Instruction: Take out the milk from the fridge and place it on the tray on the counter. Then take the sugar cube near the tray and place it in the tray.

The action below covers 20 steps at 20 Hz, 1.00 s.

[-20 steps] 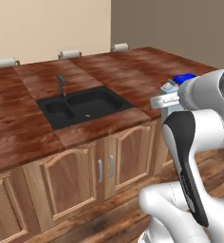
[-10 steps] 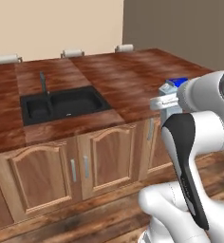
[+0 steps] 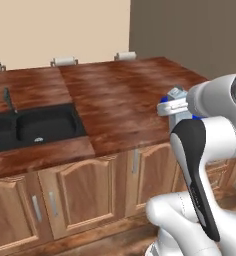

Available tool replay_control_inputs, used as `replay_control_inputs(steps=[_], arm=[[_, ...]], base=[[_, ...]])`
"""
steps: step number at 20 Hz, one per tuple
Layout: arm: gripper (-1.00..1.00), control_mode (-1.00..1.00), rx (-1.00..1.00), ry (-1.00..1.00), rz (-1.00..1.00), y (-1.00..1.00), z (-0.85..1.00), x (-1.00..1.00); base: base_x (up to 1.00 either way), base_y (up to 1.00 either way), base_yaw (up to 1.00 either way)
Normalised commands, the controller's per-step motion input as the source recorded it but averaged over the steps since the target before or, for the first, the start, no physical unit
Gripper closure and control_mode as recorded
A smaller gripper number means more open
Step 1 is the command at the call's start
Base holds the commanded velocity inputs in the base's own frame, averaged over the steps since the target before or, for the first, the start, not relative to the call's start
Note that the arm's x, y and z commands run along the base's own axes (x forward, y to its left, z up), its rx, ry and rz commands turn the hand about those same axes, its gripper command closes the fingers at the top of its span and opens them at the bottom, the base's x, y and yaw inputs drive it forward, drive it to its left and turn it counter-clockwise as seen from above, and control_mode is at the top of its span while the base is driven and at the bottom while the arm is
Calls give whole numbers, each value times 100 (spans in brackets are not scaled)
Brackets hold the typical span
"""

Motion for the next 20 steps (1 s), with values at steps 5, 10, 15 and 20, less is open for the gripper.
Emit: replay_control_inputs(steps=[5,10,15,20], arm=[[100,100,0,0,0,0,0,0],[100,100,0,0,0,0,0,0],[100,100,0,0,0,0,0,0],[100,100,0,0,0,0,0,0]], base=[[68,-100,18],[84,-100,23],[46,-100,22],[17,-34,6]])
